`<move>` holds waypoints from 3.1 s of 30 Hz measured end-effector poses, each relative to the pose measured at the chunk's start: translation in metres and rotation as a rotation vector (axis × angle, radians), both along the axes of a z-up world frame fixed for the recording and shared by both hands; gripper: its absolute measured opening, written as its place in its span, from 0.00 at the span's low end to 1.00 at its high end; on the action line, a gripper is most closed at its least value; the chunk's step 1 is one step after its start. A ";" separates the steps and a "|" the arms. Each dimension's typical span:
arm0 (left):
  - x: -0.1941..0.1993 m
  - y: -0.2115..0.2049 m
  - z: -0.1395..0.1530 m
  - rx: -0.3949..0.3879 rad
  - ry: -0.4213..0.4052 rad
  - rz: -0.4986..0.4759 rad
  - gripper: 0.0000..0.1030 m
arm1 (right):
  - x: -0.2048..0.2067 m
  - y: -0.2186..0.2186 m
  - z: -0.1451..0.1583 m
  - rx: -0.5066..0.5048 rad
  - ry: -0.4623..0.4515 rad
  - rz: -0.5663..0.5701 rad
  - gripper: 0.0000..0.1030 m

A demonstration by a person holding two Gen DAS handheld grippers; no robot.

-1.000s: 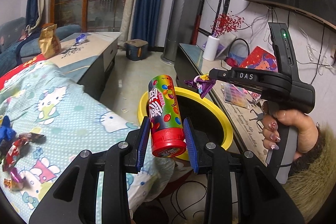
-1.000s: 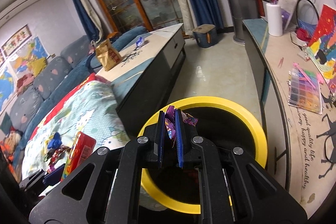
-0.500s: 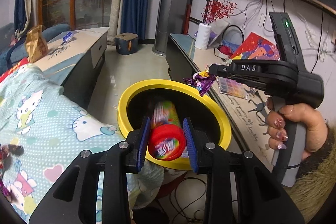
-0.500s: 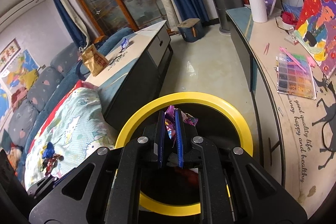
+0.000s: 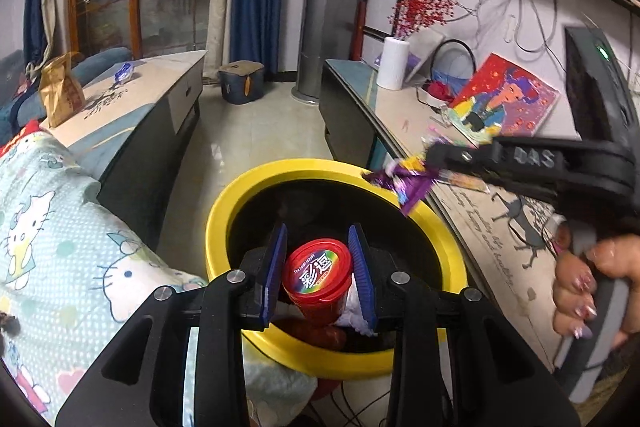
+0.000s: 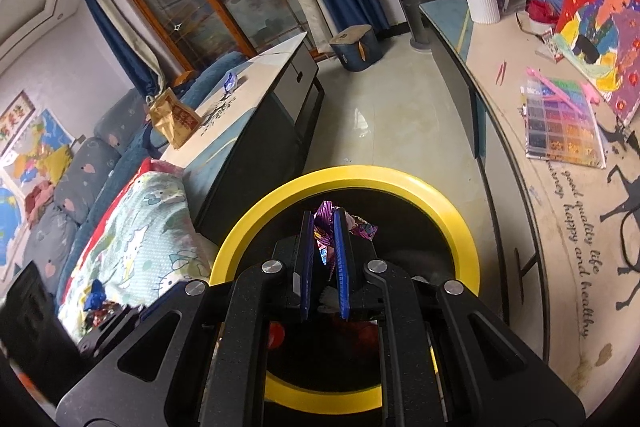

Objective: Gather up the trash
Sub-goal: 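Move both open grippers back over the remaining wrappers on the bed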

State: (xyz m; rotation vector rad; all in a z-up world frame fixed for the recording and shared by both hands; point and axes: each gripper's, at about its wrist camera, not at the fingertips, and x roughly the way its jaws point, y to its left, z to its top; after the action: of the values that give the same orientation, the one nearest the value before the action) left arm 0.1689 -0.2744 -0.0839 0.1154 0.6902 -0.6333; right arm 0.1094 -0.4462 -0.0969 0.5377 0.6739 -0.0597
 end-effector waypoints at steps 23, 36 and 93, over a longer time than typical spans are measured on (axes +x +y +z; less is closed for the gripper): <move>-0.013 0.087 0.019 -0.076 -0.011 0.226 0.93 | 0.001 0.051 0.007 -0.086 -0.009 0.097 0.42; -0.030 0.159 0.041 -0.073 -0.099 0.399 0.93 | -0.002 0.116 0.016 -0.159 -0.025 0.264 0.47; -0.064 0.408 0.025 -0.252 0.001 0.884 0.93 | -0.016 0.387 -0.004 -0.254 -0.032 0.864 0.49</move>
State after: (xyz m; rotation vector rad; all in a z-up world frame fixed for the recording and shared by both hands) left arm 0.1048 0.1335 -0.0587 -0.4101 0.5830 0.1351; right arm 0.0934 -0.0587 -0.1008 -0.0266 0.8063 0.6637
